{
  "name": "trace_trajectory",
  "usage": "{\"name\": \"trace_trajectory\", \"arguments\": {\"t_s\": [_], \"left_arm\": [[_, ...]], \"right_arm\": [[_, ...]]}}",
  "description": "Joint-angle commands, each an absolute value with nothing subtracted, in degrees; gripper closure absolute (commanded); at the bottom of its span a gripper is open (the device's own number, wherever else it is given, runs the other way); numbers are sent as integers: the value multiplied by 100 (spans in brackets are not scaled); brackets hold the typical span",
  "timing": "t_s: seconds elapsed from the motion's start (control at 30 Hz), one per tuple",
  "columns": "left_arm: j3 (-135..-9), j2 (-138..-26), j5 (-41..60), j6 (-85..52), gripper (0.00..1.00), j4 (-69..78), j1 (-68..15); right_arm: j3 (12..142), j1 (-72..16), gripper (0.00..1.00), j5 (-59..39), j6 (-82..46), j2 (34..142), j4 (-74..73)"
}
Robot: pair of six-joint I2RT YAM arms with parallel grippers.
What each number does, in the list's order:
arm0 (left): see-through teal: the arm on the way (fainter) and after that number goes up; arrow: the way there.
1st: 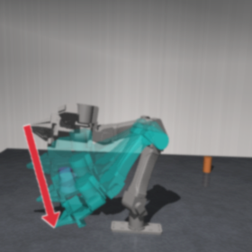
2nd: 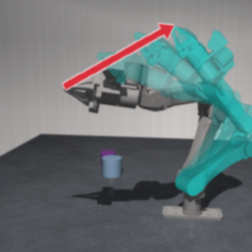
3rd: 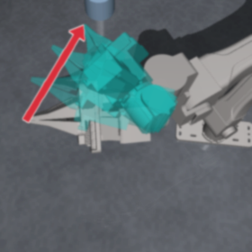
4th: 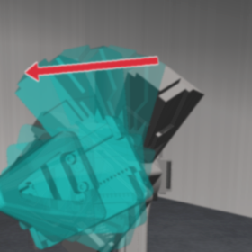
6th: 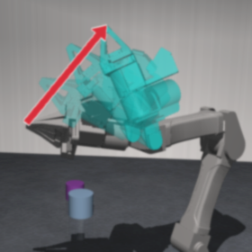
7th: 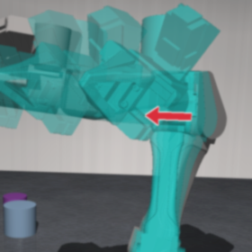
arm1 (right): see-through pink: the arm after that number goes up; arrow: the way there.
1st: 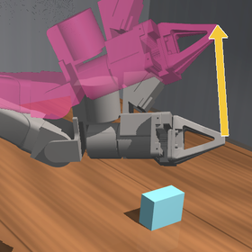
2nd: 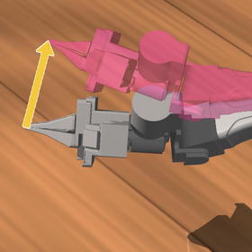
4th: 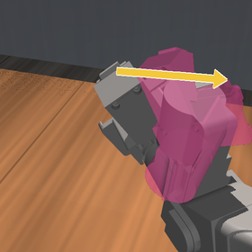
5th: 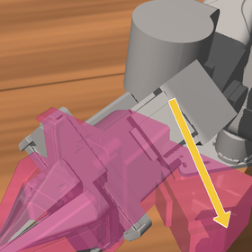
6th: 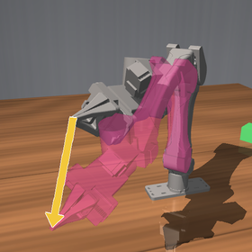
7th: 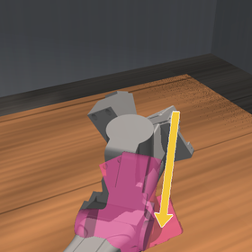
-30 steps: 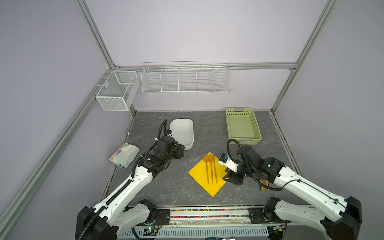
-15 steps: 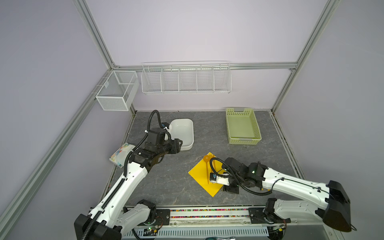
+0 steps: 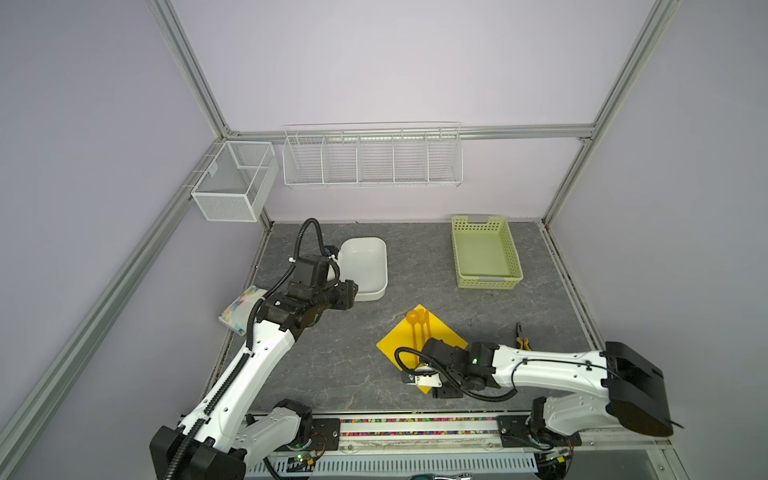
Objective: Place the utensils on the paper napkin and roll it up
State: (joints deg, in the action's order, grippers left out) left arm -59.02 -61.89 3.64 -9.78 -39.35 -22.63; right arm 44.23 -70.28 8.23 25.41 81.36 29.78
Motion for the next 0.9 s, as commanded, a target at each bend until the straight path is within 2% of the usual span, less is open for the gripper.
{"name": "trace_trajectory", "arguments": {"t_s": [0.0,0.5,0.7,0.87], "left_arm": [[-5959,-6161,189,-817,40,-4108,-2239],[-5917,-6162,229,-844,41,-4113,-2229],[-5897,-6136,234,-878,41,-4114,-2233],[-5889,-6151,249,-888,41,-4111,-2240]], "right_arm": [[4257,-7189,40,1100,2725,8361,2631],[3980,-7410,34,1403,2751,8482,2022],[3982,-7441,34,1434,2752,8279,1991],[4004,-7437,39,1450,2761,8161,1995]]}}
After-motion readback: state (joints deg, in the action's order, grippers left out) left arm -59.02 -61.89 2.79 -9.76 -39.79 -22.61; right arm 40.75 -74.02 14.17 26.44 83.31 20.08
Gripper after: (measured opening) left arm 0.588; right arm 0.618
